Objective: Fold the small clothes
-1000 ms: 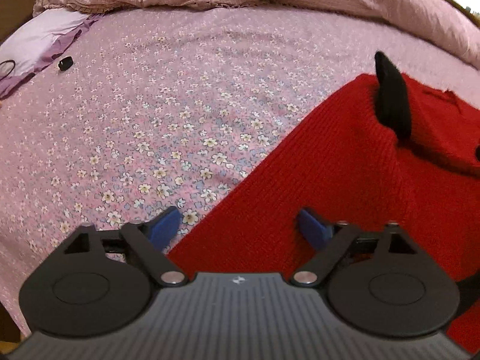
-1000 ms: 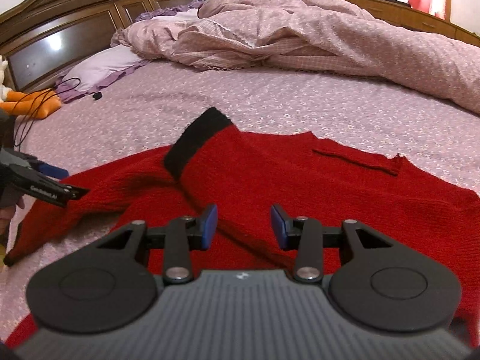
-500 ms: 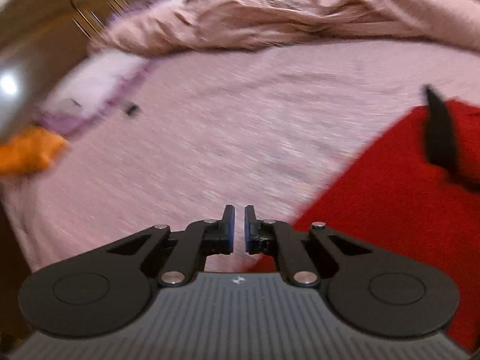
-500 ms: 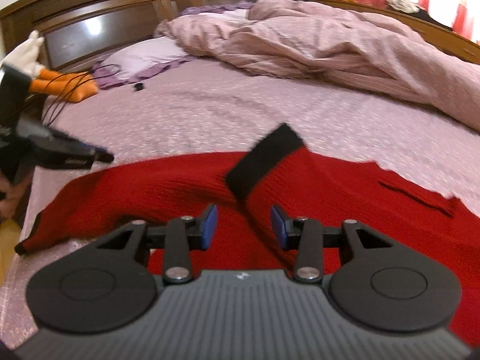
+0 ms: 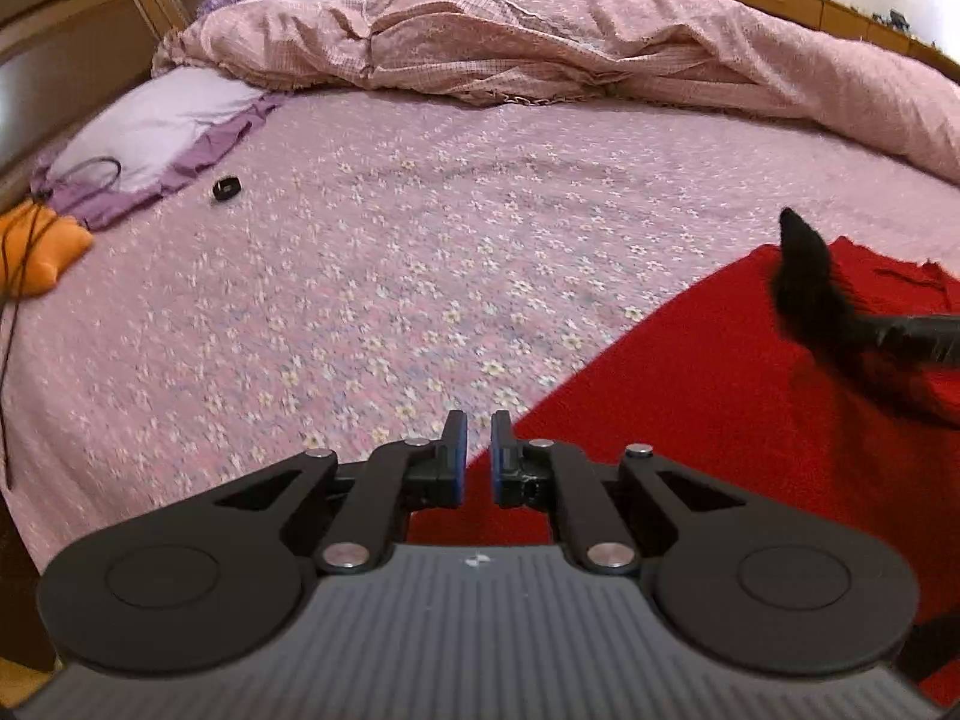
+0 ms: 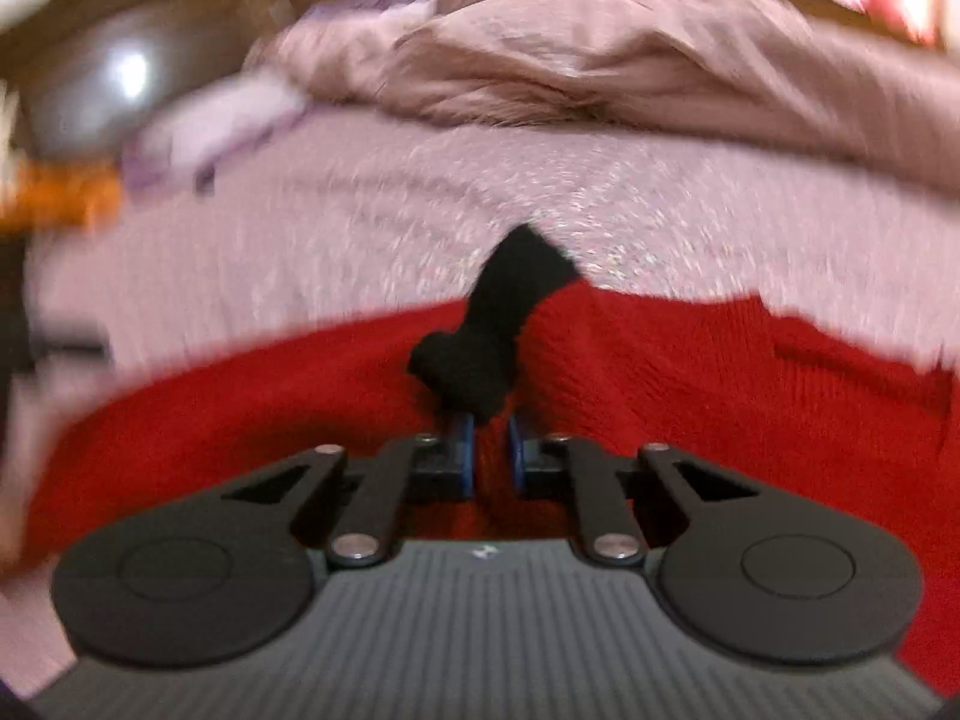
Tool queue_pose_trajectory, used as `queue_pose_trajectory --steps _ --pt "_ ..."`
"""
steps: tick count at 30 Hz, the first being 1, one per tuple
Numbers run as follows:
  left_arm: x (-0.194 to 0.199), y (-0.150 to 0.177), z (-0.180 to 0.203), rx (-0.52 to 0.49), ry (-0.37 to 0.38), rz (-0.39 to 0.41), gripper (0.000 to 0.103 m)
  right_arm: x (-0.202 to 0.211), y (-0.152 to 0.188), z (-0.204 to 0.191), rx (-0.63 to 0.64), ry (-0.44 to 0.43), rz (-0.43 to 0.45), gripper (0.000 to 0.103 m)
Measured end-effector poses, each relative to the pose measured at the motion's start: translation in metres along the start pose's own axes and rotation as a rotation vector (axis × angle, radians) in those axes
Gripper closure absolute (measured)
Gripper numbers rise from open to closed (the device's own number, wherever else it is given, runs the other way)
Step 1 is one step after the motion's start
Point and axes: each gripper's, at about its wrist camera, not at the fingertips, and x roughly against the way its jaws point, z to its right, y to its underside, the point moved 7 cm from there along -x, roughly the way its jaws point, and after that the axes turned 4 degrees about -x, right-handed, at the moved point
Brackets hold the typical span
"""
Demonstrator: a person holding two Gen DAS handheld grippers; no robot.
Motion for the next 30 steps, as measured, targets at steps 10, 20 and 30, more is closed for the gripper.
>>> queue_pose_trajectory --steps 10,20,30 --pt "0.009 0.018 -0.009 0.057 -0.007 -0.029 0.091 0.027 -0.009 0.034 -0.432 -0.436 -0.081 0.064" --pt "0.056 0.049 -0.027 0.165 -0.060 -0.010 0.026 0.042 0.005 0.030 -0.382 -0.339 -0.064 0.044" --pt "0.087 0.079 -0.006 0.299 -0.006 -0.046 0.016 0.093 0.019 0.031 -0.297 -0.137 -0.028 0.044"
